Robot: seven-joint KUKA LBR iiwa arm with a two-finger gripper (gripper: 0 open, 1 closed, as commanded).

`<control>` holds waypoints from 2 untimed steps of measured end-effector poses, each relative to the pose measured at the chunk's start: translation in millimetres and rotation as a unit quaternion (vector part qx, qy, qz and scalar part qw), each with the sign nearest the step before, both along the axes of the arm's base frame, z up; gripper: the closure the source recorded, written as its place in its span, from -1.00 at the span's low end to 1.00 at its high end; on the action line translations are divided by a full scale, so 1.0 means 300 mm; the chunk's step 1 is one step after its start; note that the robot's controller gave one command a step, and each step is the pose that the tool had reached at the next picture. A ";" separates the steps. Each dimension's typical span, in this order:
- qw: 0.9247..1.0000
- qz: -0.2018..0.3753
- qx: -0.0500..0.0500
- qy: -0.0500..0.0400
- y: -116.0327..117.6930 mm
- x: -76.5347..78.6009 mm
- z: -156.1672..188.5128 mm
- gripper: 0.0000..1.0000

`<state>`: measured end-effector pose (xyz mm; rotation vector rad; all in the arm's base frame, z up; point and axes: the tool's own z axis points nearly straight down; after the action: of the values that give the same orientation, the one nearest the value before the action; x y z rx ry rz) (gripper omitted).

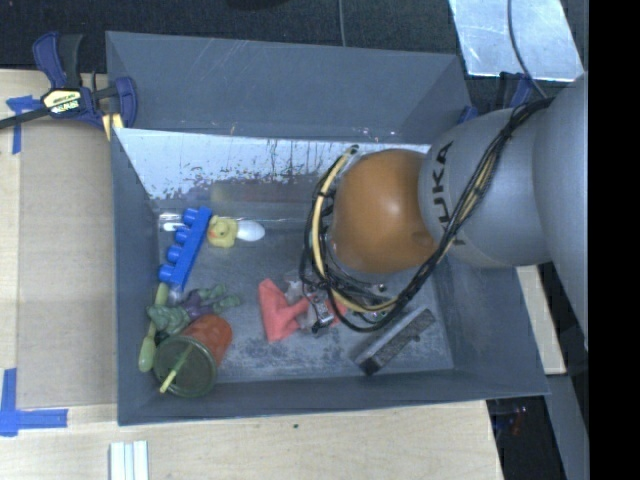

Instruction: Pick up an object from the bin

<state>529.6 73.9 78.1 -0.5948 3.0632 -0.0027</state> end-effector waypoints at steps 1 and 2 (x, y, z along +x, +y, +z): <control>1.000 -0.005 0.001 -0.002 0.005 0.010 0.039 1.00; 1.000 -0.011 0.000 0.000 0.006 -0.009 0.107 1.00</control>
Offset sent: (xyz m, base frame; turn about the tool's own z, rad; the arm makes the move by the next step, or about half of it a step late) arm -0.0077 0.0029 0.0552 0.0330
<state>526.9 75.8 110.4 -0.5626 3.0696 -0.0018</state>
